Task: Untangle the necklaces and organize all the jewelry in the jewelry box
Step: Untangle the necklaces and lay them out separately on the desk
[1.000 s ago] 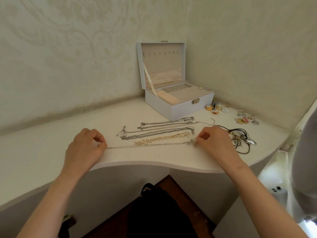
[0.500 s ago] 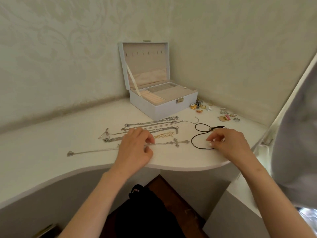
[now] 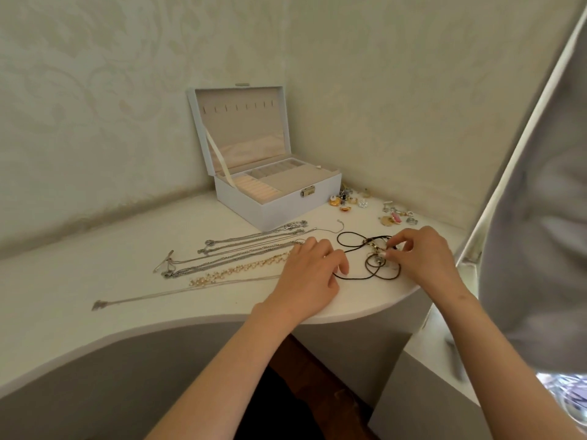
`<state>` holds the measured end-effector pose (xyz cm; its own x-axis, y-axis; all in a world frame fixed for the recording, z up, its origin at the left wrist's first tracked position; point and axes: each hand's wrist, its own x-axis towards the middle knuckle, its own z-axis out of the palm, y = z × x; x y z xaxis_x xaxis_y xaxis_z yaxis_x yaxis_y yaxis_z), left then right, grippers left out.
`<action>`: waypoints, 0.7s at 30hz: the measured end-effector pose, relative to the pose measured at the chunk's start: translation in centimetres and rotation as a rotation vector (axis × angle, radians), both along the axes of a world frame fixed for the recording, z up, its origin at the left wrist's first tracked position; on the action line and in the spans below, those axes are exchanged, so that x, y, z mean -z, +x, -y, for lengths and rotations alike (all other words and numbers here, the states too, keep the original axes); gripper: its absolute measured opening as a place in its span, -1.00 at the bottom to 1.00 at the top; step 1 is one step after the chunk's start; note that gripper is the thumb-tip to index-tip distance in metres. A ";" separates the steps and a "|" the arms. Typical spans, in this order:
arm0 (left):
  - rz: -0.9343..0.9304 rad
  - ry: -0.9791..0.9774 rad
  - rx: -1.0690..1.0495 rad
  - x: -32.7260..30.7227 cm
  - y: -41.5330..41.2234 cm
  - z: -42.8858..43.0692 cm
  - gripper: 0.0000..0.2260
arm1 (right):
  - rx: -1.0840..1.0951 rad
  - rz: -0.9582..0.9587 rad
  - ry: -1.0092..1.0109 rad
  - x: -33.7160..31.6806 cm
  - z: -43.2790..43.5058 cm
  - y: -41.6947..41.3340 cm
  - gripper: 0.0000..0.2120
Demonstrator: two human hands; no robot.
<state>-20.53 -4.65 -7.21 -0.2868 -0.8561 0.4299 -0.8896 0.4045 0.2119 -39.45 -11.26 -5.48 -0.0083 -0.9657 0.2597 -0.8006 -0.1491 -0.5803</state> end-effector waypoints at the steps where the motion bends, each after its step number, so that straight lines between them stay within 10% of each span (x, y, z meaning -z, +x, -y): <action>1: 0.008 0.003 0.003 -0.1 -0.1 0.0 -0.79 | 0.004 -0.012 0.016 0.1 0.1 -0.1 -0.83; 14: -0.009 0.050 -0.016 -0.1 -0.9 0.0 -0.91 | -0.026 -0.257 -0.063 -0.4 0.9 1.6 -0.91; 21: -0.097 0.104 -0.035 -0.8 -0.7 0.7 -0.85 | -0.195 0.496 -0.079 -4.1 1.1 1.6 -0.85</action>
